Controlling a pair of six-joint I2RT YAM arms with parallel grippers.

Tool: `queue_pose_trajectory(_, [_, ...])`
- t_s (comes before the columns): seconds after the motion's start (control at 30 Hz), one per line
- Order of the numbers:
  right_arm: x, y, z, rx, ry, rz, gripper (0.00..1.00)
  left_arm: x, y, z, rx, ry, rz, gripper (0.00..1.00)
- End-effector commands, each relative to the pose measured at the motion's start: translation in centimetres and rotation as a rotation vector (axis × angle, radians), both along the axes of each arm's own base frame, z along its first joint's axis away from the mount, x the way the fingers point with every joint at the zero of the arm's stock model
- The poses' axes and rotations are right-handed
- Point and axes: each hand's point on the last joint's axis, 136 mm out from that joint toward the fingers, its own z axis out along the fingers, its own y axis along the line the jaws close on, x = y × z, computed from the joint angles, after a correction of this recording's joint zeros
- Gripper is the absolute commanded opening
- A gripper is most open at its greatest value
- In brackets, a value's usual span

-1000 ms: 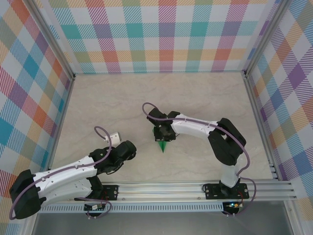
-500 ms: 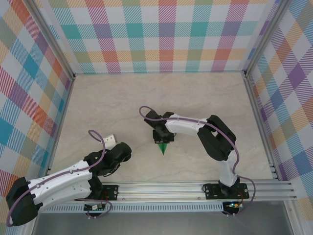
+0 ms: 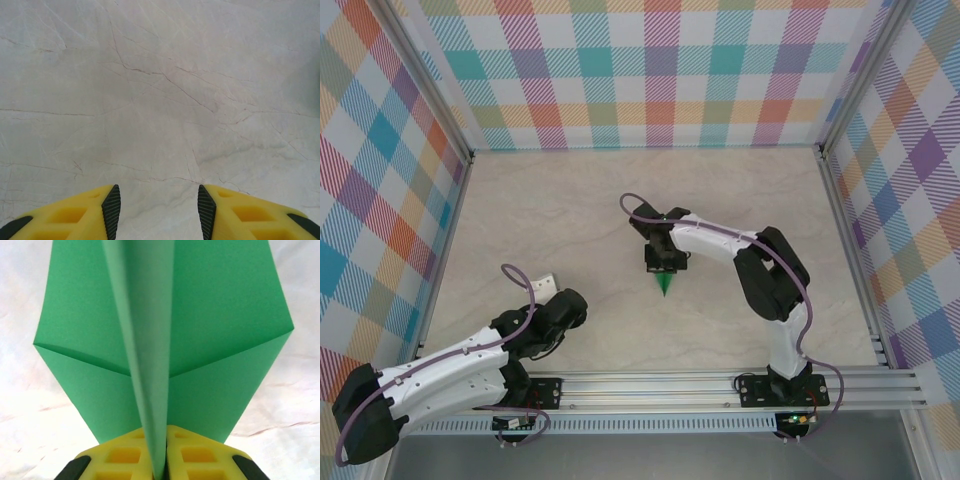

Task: Fold a paper plane with a square sheet of paper (pick it up from the middle)
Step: Move the paper plane to the center of the table.

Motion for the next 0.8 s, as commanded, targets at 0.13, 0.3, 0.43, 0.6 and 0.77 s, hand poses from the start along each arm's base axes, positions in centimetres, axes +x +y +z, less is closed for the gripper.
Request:
queue_pose_trajectory(0.13, [1.2,-1.7,-0.9,-0.022,0.038,0.032,0.13,0.7,-1.5,0.0,-0.003,0.006,-0.074,0.52])
queue_pose_trajectory(0.3, [0.6,-1.2,-2.2,0.006,0.078,0.043,0.13,1.0,-2.1,0.1,0.035,0.038,-0.109,0.55])
queue_pose_trajectory(0.43, [0.1,-1.2,-2.7,0.018,0.099,0.037,0.16,1.2,-2.4,0.2,0.047,0.05,-0.117,0.57])
queue_pose_trajectory(0.6, [0.5,-1.0,-0.4,0.032,0.07,0.06,0.22,1.3,-2.8,0.4,0.043,0.056,-0.126,0.6])
queue_pose_trajectory(0.77, [1.1,-1.0,4.1,0.066,-0.02,0.084,0.4,1.5,-3.0,0.8,0.059,0.059,-0.145,0.66])
